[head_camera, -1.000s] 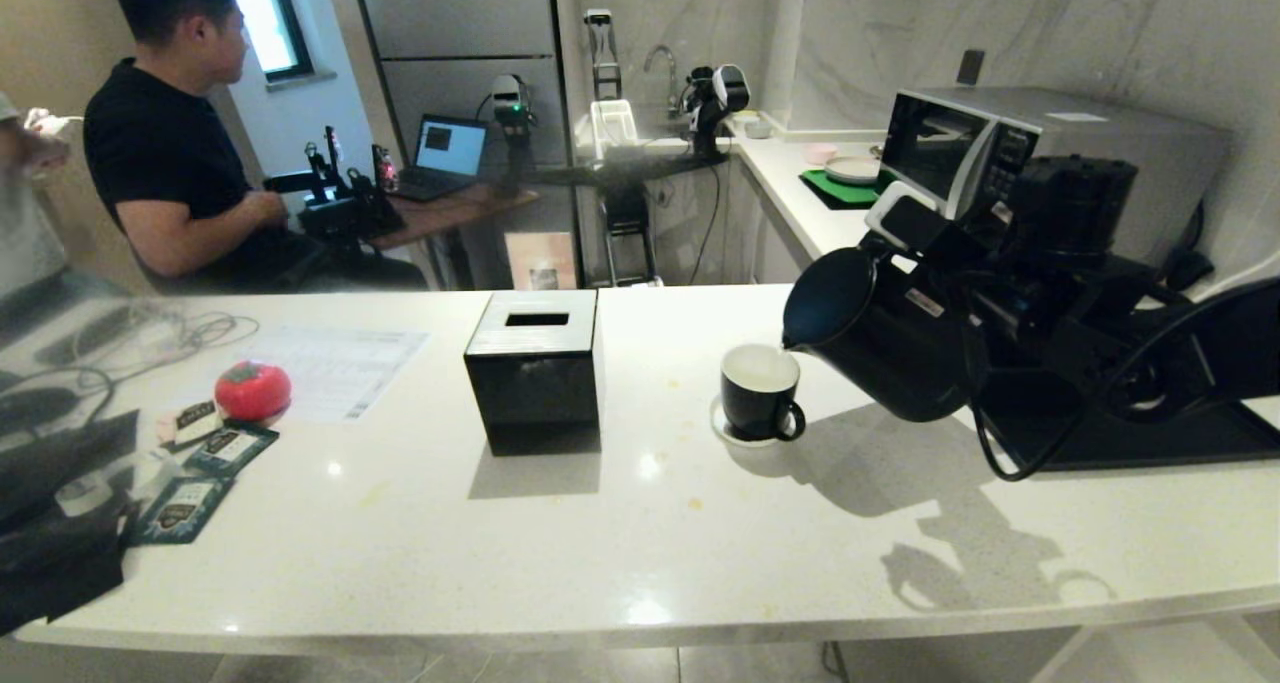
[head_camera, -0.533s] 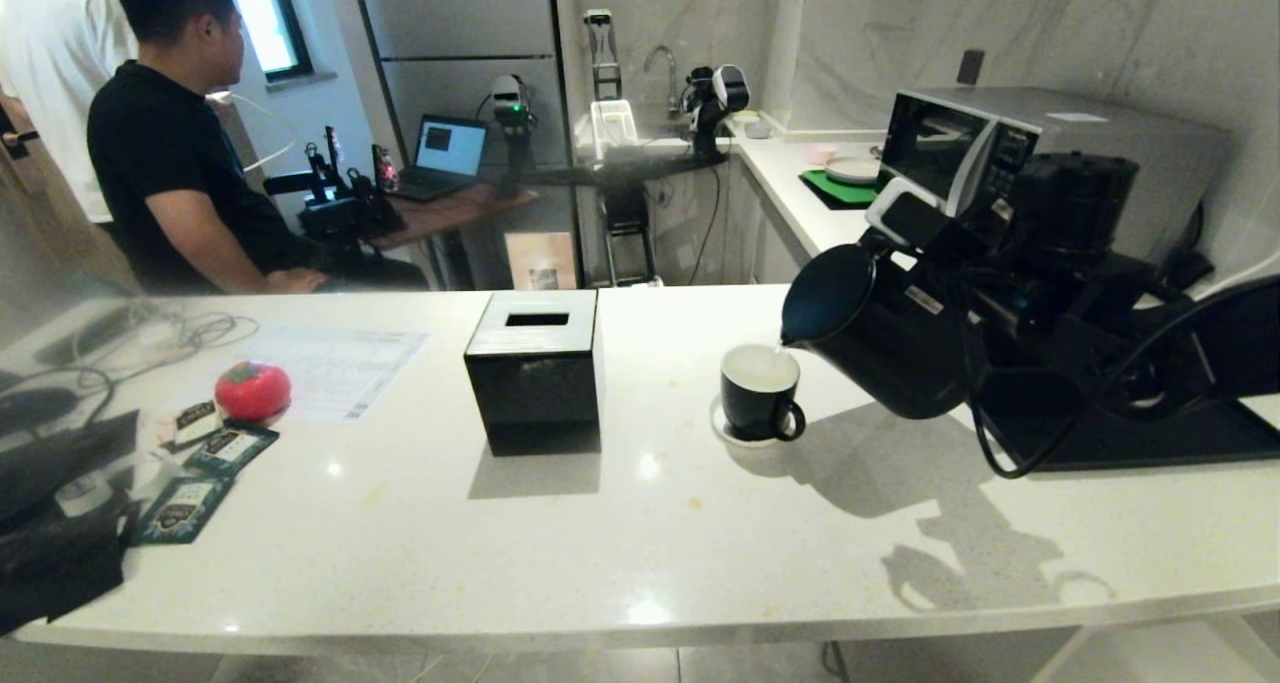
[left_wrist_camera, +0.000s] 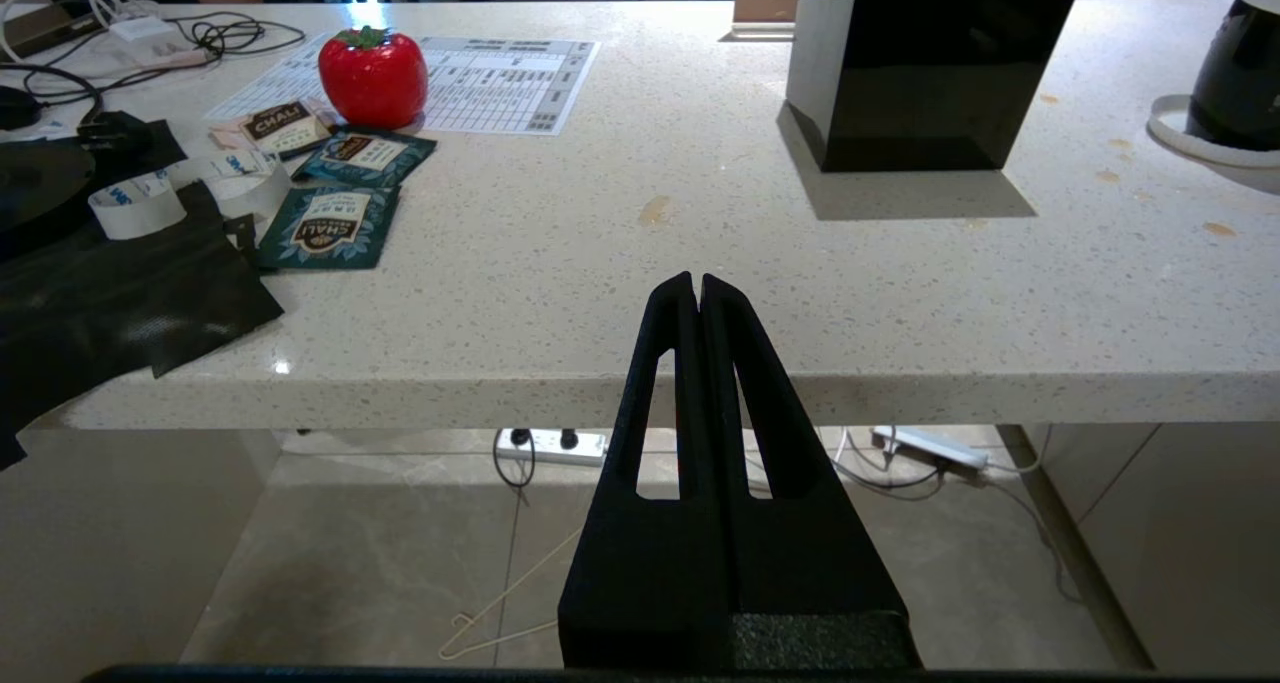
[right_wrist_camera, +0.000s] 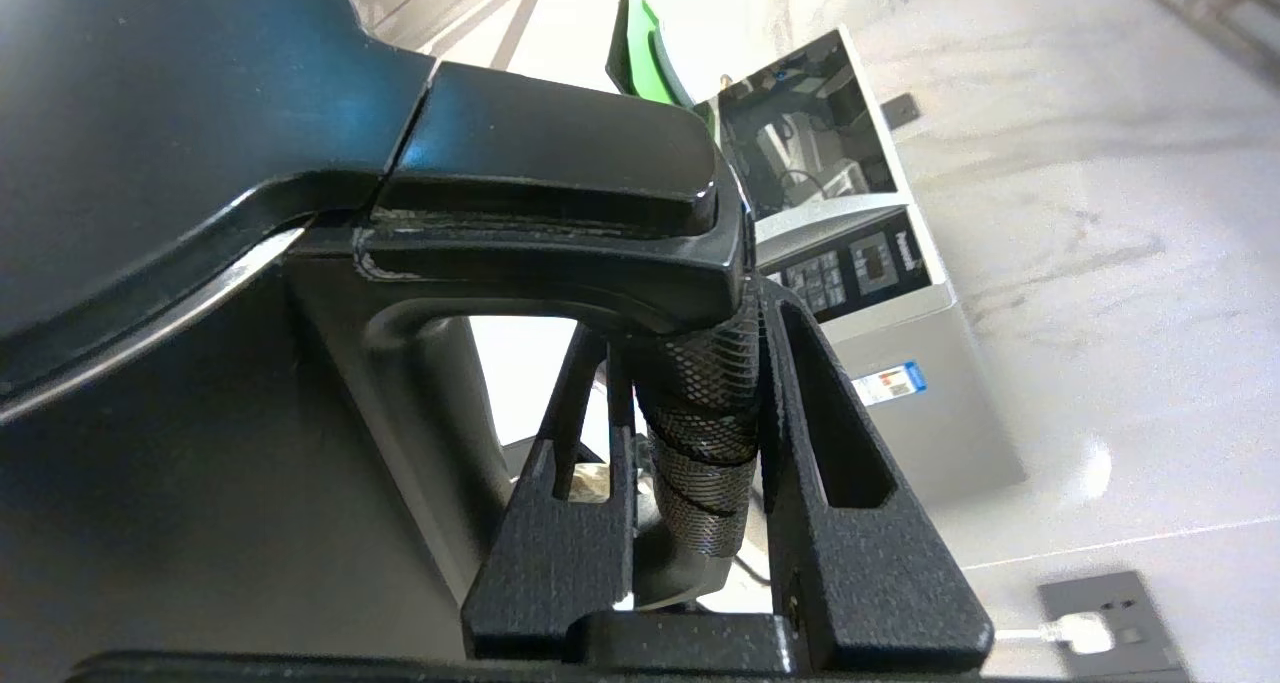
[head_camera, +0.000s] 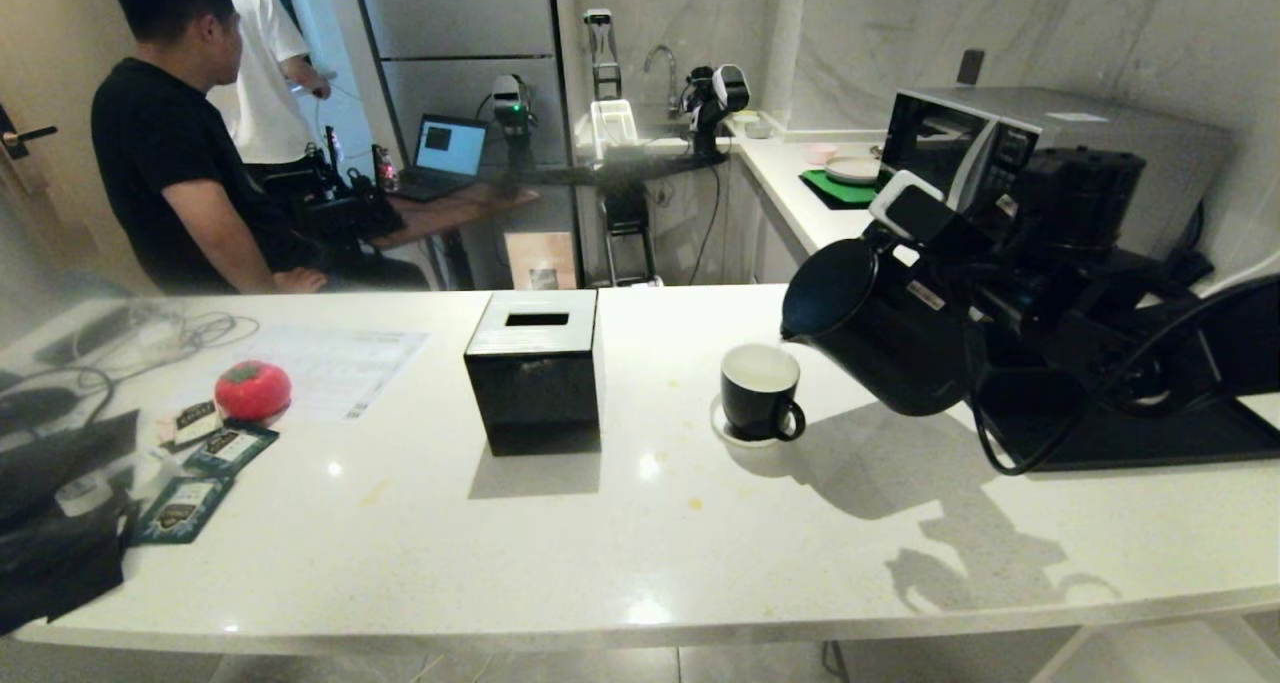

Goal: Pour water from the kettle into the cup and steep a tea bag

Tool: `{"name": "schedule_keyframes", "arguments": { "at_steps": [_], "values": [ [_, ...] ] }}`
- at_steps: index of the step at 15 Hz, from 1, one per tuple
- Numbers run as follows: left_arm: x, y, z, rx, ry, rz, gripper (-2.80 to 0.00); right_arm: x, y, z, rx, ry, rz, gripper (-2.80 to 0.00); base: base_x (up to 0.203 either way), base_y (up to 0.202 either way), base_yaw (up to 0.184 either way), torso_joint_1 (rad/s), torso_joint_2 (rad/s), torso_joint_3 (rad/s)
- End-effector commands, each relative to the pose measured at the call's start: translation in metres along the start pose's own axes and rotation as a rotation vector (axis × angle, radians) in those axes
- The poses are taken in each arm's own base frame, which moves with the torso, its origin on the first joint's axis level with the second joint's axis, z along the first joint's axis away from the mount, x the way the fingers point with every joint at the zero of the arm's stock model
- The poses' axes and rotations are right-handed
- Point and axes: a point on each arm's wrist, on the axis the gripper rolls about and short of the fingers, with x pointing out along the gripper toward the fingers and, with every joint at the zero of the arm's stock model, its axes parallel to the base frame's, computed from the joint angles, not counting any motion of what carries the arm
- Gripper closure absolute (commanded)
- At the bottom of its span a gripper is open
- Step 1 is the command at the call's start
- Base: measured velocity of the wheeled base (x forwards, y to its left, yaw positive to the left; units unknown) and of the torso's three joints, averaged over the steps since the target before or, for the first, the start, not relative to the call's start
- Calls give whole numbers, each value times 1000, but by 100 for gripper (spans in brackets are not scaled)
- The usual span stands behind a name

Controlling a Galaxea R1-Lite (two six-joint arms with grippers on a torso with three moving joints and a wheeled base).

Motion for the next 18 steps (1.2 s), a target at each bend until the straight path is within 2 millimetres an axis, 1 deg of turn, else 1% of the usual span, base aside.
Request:
{"name": "schedule_keyframes", "arguments": {
  "at_steps": [1,4,8,13,18],
  "values": [
    [0,0,0,-1,0,0,0,-1,-1,0,28,3,-6,0,0,0,0,0,0,0],
    [0,0,0,-1,0,0,0,-3,-2,-2,76,74,-50,0,0,0,0,0,0,0],
    [0,0,0,-1,0,0,0,-4,-3,-1,96,74,-59,0,0,0,0,0,0,0],
    [0,0,0,-1,0,0,0,-6,-6,0,162,86,-79,0,0,0,0,0,0,0],
    [0,0,0,-1,0,0,0,-12,-10,-1,235,102,-95,0,0,0,0,0,0,0]
  ]
}}
